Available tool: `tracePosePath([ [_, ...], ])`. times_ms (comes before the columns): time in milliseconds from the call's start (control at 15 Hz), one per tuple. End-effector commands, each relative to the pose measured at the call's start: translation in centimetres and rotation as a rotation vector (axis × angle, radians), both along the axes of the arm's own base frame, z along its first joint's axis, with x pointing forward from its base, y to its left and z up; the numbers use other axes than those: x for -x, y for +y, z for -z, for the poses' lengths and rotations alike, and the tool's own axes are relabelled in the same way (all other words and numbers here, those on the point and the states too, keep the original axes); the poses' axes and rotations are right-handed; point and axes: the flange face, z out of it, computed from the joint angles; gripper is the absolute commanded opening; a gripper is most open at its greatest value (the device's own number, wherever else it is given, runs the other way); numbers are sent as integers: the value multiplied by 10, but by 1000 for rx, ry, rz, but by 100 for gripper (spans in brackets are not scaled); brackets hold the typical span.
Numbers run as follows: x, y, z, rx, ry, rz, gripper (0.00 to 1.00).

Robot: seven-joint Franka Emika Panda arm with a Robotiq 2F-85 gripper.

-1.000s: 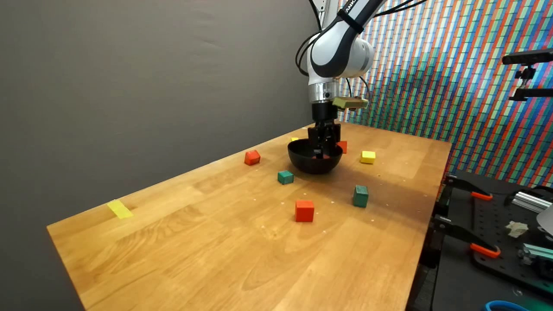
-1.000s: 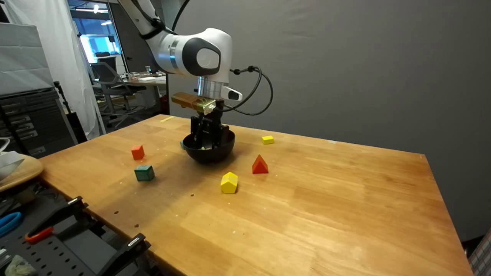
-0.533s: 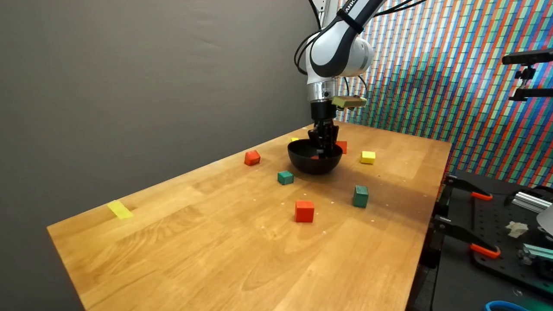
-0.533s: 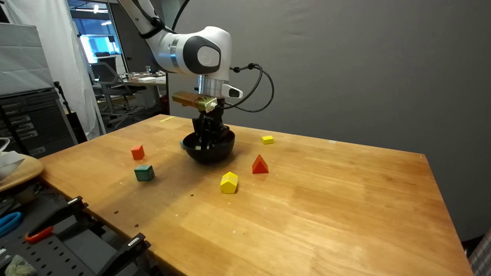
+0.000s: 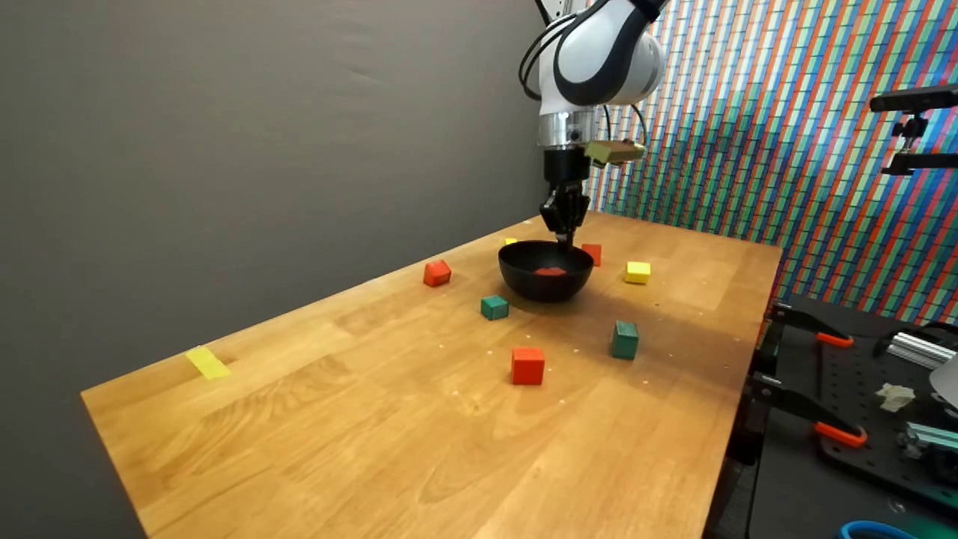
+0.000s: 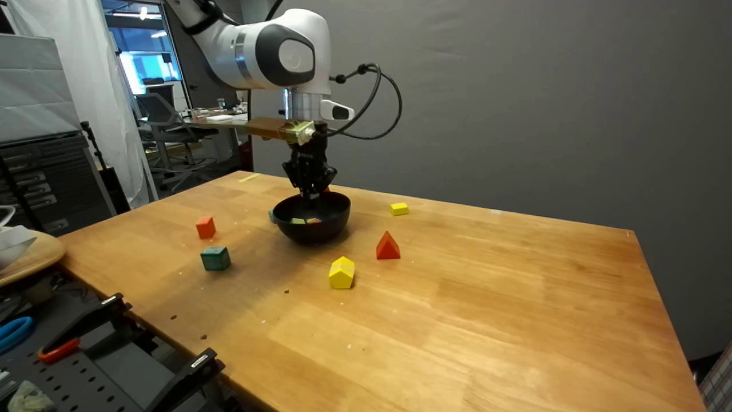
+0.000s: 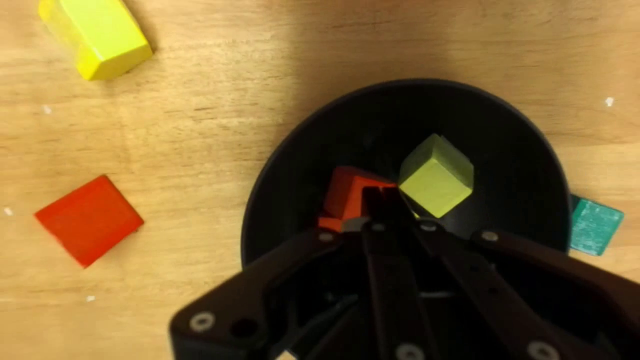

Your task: Remove the blocks from the bowl

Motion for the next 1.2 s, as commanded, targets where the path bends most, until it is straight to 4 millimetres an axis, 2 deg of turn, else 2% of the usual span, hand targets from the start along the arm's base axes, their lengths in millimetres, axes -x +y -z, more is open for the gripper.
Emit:
tracePosePath([
  [0,50,8,-59,32,-107,46,9],
  [133,55,9,-70,33,-138,86,33],
  [333,37,2,-65,13,-159,160,55],
  [733,-1,-17,-15,13,-117,195,99],
  [867,-15,-15,1,6,-94,193,100],
  [1133,-33,-8,15,8,-88,164,100],
])
